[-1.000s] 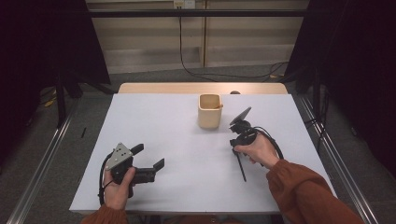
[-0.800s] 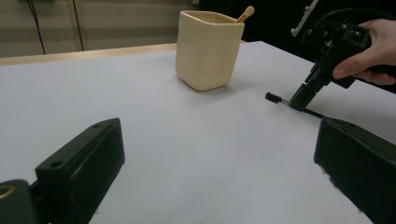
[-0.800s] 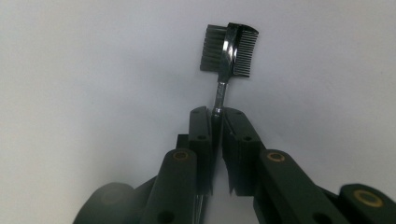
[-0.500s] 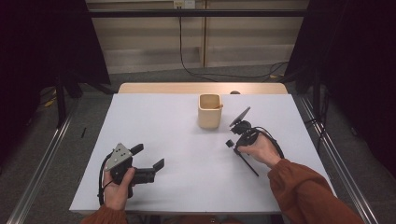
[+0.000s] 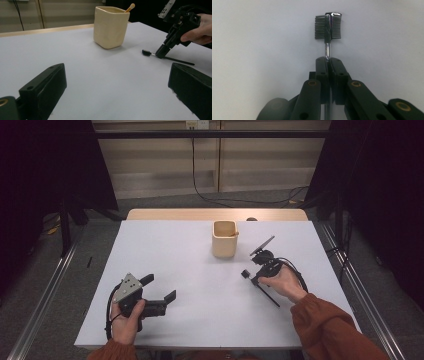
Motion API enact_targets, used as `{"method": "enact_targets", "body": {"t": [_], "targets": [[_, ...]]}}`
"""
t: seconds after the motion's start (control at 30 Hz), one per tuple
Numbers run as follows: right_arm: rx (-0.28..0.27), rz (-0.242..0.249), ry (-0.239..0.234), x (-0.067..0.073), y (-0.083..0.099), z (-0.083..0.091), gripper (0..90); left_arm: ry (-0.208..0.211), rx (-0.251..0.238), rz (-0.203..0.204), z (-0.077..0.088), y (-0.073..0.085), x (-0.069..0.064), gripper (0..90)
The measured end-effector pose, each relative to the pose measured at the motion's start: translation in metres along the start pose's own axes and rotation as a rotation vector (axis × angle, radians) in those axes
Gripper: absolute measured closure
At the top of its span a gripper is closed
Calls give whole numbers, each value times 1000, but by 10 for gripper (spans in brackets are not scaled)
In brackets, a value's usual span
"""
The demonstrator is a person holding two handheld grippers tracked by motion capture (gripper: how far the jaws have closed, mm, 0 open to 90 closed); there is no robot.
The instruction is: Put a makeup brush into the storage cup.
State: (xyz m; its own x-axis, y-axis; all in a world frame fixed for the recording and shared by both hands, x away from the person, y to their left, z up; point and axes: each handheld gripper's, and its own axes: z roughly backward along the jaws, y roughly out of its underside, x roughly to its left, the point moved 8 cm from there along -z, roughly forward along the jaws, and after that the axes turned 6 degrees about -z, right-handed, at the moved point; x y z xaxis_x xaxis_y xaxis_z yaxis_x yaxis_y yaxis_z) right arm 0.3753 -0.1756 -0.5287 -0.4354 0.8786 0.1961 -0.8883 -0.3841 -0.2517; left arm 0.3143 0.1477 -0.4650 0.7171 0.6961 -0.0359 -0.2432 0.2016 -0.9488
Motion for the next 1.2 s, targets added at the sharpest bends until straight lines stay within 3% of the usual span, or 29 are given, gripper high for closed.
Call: {"method": "enact_targets", "body": {"t": [0.27, 0.8, 0.97, 1.2], "targets": [[-57, 5, -65, 5, -3, 7, 858, -2, -9, 3, 1, -1, 0, 20], [-226, 5, -130, 2, -2, 28, 858, -7, -12, 0, 2, -1, 1, 21], [-317, -3, -194, 5, -6, 34, 858, -2, -31, -7, 4, -3, 1, 20], [-423, 17, -210, 4, -8, 50, 858, 3, -36, -5, 5, -3, 1, 18]]}}
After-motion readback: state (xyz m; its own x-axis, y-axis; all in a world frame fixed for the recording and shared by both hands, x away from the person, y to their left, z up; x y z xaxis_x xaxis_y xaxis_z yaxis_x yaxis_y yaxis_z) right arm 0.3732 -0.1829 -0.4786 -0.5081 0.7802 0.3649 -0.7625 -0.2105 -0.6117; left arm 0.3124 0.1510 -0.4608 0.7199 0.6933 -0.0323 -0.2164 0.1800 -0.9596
